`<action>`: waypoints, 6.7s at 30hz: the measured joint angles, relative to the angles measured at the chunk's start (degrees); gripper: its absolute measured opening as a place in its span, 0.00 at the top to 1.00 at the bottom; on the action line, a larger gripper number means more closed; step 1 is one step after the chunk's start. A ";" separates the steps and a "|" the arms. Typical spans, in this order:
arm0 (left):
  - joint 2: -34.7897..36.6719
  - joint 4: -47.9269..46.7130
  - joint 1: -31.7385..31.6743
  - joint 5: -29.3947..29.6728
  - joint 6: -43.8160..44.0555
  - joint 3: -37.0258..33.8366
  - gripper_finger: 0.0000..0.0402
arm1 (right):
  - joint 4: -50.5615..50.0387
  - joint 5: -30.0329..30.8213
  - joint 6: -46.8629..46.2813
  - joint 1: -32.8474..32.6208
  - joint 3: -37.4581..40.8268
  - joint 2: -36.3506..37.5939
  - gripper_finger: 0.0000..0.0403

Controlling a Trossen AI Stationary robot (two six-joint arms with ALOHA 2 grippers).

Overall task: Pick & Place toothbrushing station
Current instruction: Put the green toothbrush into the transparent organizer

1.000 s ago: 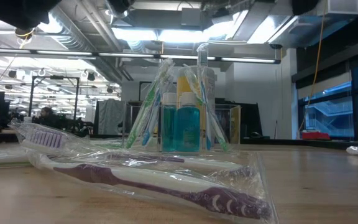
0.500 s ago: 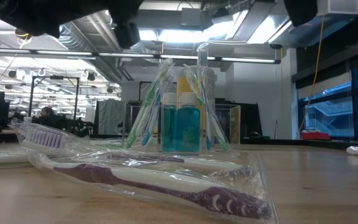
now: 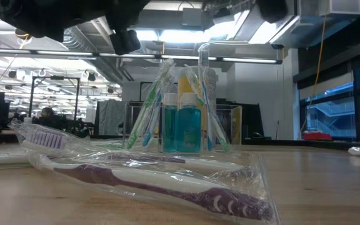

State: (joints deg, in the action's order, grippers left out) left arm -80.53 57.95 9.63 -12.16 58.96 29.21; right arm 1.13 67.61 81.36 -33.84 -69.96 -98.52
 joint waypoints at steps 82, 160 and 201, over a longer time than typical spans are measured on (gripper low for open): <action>-0.04 -5.51 2.62 0.82 -21.52 0.11 0.96 | -6.76 4.07 -12.91 -5.34 -15.18 -10.83 0.48; -32.88 30.83 5.17 46.86 -40.51 -5.27 0.95 | -8.07 22.39 -62.91 -6.01 -15.14 -10.69 0.64; -32.11 31.48 6.40 44.53 -45.86 -5.27 0.52 | -8.97 22.39 -62.47 -6.01 -15.14 -10.69 0.63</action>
State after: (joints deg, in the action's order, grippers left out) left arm -112.64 89.43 16.02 32.37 13.10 23.94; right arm -7.84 90.00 18.90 -39.86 -85.10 -109.21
